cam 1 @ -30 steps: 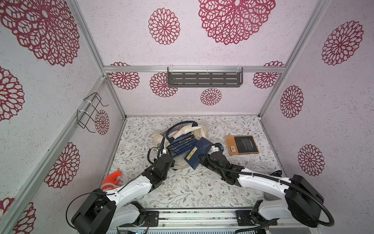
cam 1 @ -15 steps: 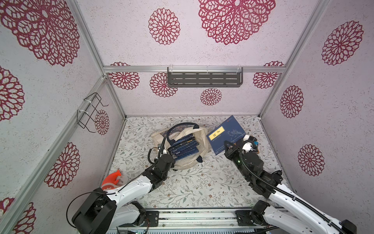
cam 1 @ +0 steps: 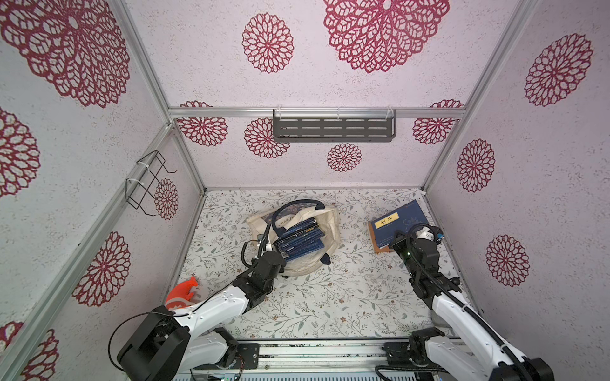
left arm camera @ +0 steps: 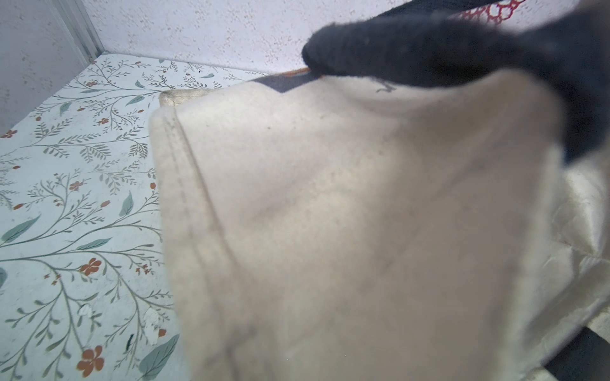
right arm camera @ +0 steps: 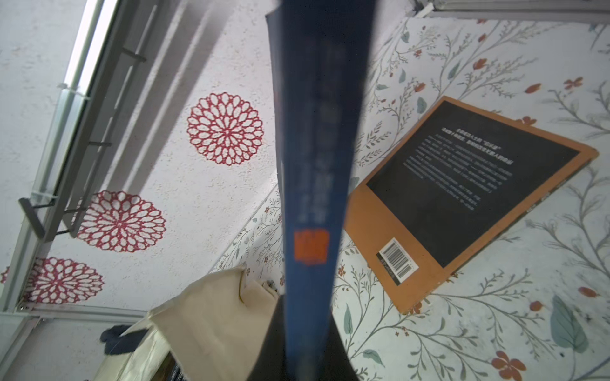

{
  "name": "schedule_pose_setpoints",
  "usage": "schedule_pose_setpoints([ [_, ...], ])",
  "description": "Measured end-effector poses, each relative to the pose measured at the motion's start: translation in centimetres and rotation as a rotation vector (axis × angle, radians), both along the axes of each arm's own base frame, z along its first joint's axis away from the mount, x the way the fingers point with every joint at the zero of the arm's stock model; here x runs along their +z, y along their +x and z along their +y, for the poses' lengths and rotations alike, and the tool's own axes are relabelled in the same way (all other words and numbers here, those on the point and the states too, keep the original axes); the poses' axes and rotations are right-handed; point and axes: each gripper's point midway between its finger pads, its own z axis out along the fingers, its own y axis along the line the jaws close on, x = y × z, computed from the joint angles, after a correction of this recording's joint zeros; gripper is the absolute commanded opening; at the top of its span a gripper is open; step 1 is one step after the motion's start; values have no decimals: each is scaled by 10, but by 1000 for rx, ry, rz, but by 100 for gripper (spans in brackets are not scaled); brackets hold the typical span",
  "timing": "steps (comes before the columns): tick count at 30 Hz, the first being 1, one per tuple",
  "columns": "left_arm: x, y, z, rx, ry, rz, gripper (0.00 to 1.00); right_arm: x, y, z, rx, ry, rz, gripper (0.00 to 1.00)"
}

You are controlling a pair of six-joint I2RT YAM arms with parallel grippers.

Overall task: Take out the books from the canvas bag
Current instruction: Place the book on the book.

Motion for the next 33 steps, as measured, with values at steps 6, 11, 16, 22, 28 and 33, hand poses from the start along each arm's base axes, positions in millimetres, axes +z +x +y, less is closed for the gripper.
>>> schedule_pose_setpoints([
  [6,0,0,0,-1,5,-1,0,-50,14,-20,-58,94,85,0],
  [11,0,0,-1,-3,9,-2,0,-70,28,-28,-94,140,97,0],
  [16,0,-1,-1,-3,11,-2,0,-103,38,-38,-146,187,138,0],
  [22,0,-1,-1,-5,14,-2,0,-137,39,-44,-181,231,198,0],
  [28,0,-1,-2,-7,19,-1,0,-137,46,-45,-189,260,208,48],
  [33,-1,-1,-2,-9,23,0,0,-145,44,-44,-181,245,273,62],
])
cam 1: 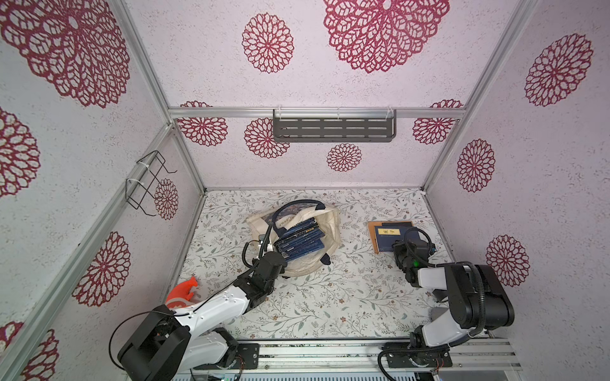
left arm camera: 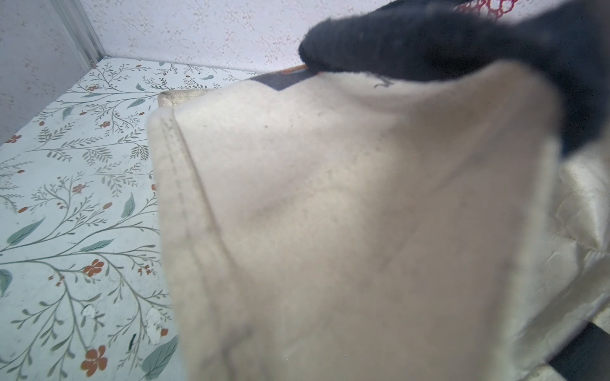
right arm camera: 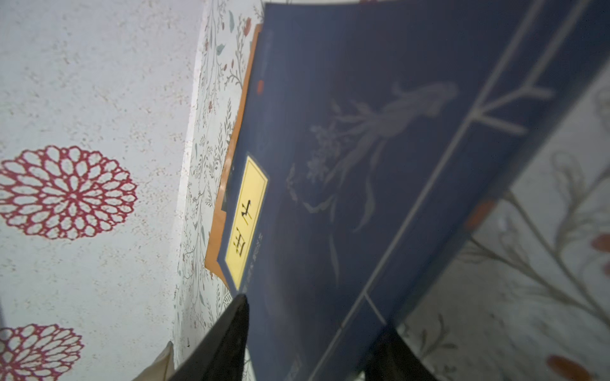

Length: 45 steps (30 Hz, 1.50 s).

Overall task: Take out the books from the canvas bag
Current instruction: Place the book on the book.

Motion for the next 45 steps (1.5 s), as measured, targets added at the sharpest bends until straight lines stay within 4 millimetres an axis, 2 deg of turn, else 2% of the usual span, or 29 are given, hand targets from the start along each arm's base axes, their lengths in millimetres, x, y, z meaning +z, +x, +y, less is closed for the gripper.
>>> schedule_pose_setpoints([
  [6,1,0,0,2,2,-3,0,-4,6,1,25,-19,52,67],
  [19,2,0,0,5,11,-7,0,-3,43,5,98,-51,53,72],
  [24,2,2,-3,1,15,-5,0,0,49,10,124,-59,44,82],
  [27,2,1,-3,0,18,-3,0,4,50,11,131,-62,38,98],
  [28,2,1,-3,0,19,-3,0,6,49,12,136,-60,34,99],
  [35,2,1,-3,-3,26,-3,0,10,14,17,156,-60,83,99],
  [40,2,1,-4,-8,29,-3,0,31,-7,28,185,-71,60,99],
  [43,2,1,-4,-10,33,-3,0,53,-14,53,244,-96,15,97],
  [45,2,1,-5,-13,35,-3,0,70,-21,83,314,-118,-29,94],
])
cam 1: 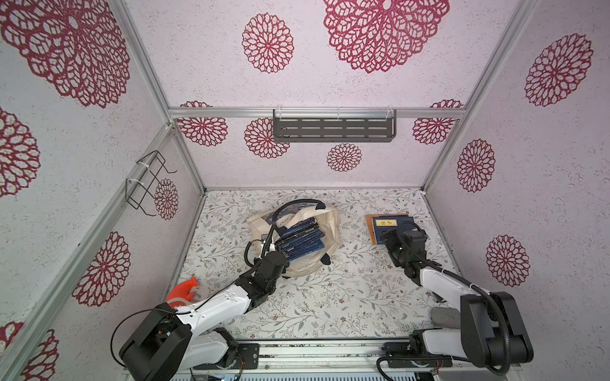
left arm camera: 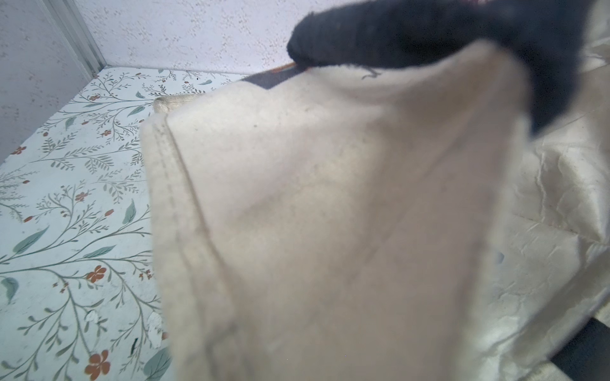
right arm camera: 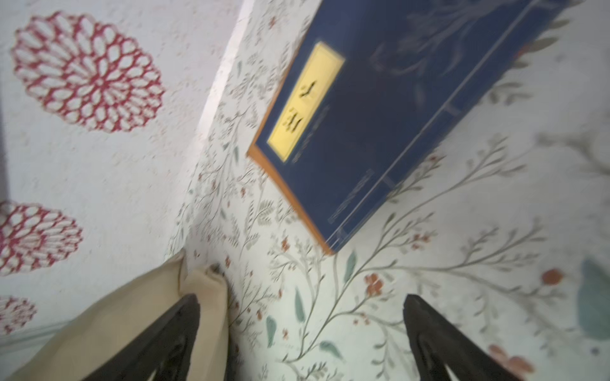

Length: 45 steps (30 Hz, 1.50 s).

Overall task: Take out the books from the canvas bag
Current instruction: Place the book on the book, then pick up the book from the canvas bag.

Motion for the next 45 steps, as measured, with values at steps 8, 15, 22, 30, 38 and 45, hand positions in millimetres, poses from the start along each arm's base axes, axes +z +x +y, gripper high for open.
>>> schedule_pose_setpoints([
  [8,0,-1,-2,-12,10,-1,0,43,-35,109,255,10,-106,77],
  [15,2,-1,-6,-27,14,-9,0,56,-63,203,445,28,-138,67],
  [22,5,-1,-10,-42,11,-22,0,27,-65,257,511,14,-95,61],
  [30,10,-2,-12,-53,0,-36,0,-31,-48,284,504,-17,-1,52],
  [38,10,-2,-14,-64,-8,-37,0,-56,-31,300,478,-23,25,48],
  [45,9,-4,-15,-73,-6,-34,0,-66,-20,301,447,-23,26,35],
])
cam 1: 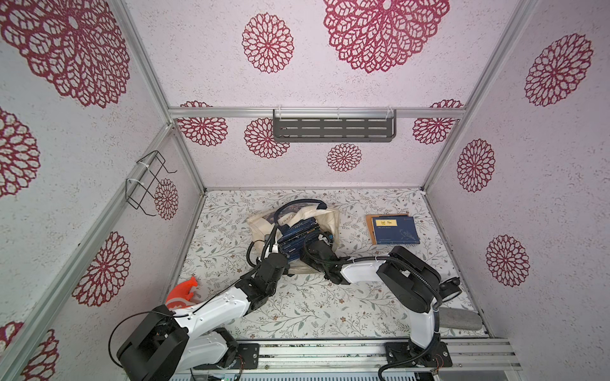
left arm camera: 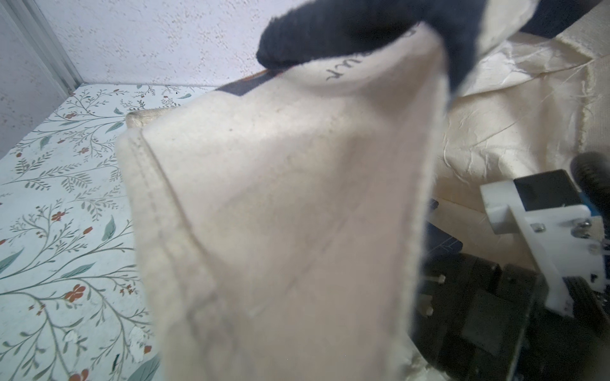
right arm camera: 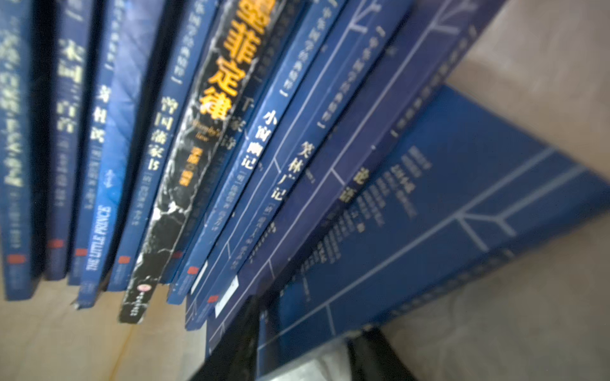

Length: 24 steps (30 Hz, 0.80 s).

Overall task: Take out the books from the canvas bag
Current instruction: Pick up the book from the canvas bag.

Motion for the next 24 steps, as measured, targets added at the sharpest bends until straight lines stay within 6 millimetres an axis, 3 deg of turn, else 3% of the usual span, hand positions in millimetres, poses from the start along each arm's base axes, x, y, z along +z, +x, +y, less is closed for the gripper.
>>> schedule_pose_setpoints([
  [8,-2,-1,-1,-7,0,4,0,12,11,1,-44,71,-19,8],
  [11,0,0,-2,-6,-6,-3,0,15,13,0,-49,82,-27,4],
  [16,1,0,-2,-6,-9,-6,0,21,11,-4,-48,92,-32,3],
  [24,2,1,-2,-5,-11,-11,0,45,-10,-29,-47,93,-40,7],
])
